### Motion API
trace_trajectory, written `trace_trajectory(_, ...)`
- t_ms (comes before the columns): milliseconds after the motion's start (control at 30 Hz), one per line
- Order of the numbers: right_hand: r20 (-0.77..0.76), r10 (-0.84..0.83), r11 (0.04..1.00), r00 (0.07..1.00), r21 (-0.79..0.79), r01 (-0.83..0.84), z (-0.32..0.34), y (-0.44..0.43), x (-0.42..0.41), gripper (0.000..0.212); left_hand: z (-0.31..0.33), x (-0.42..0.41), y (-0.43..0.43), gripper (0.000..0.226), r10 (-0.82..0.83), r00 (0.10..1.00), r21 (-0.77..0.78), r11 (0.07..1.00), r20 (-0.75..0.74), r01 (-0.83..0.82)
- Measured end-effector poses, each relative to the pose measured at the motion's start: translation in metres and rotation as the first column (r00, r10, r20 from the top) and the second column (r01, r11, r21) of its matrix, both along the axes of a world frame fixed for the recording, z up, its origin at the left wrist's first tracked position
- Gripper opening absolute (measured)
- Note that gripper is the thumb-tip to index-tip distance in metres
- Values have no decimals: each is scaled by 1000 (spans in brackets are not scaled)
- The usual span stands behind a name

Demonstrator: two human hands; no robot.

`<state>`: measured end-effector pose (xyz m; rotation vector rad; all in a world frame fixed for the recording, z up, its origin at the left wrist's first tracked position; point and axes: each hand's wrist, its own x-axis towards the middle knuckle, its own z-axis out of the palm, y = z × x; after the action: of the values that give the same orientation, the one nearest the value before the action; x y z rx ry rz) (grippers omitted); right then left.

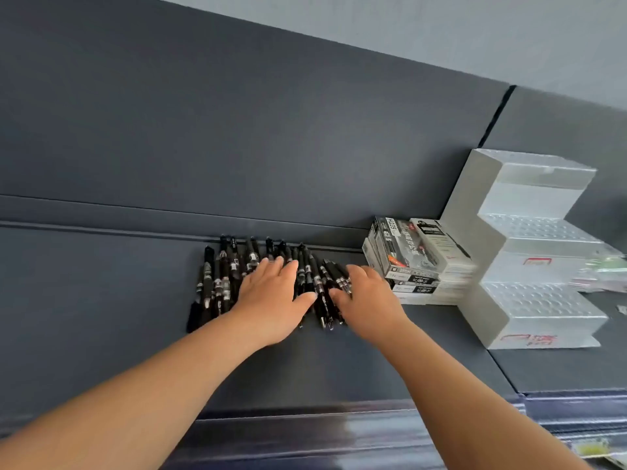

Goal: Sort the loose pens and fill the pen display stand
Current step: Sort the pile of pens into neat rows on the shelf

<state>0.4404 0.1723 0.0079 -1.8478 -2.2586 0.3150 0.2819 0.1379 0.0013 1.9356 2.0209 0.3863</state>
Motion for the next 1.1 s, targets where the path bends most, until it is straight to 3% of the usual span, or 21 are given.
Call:
trace_trajectory(167, 55, 76, 996, 996, -45, -73, -19, 16, 16, 53, -17, 42, 10, 58, 41, 982, 10, 999, -183, -40)
trace_trajectory(267, 61, 106, 993, 992, -50, -103, -23, 21, 19, 50, -21, 53, 7, 57, 92, 977, -14, 995, -193, -97)
trace_trajectory(400, -249, 65, 978, 966, -177, -112, -15, 31, 18, 46, -15, 56, 5, 58, 114, 984, -43, 992, -137, -121)
trace_trajectory(533, -557, -74, 937, 827, -322, -133, -10, 32, 16, 53, -18, 56, 5, 57, 138, 985, -21, 990, -106, -141)
trace_trajectory(800, -678, -276, 893, 681, -443, -79, -14, 43, 0, 54, -17, 53, 7, 47, 137, 990, -33, 990, 21, -137)
trace_trajectory(1000, -769, -285, 896, 572, -426, -126, -23, 40, 3, 34, -13, 48, 5, 40, 148, 977, -44, 989, 153, -143)
trace_trajectory(1100, -807, -213, 903, 550, -378, -205, -23, 40, 11, 21, -10, 48, 7, 40, 175, 958, -58, 984, 226, -166)
